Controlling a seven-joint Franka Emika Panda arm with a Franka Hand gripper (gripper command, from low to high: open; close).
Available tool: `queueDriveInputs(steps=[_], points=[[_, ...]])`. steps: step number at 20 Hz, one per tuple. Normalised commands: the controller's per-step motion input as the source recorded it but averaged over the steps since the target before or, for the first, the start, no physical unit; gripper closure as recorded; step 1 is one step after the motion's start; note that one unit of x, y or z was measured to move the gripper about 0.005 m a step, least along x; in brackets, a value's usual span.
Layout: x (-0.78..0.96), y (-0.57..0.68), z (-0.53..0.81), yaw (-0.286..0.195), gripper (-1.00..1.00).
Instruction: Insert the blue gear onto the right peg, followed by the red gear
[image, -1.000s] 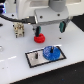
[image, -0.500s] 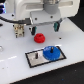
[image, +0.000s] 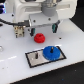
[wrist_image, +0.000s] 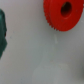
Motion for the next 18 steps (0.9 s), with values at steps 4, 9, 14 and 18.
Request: queueDriveInputs(steps=[4,9,14,18], points=[[0.03,-0.13,-0.06,0.000,-1.00],[-0.01,-0.20,-0.02,0.000,-1.00],[-0.11,-0.06,-0.17,0.000,-1.00],[-0.08,-0.03,-0.19,0.000,-1.00]])
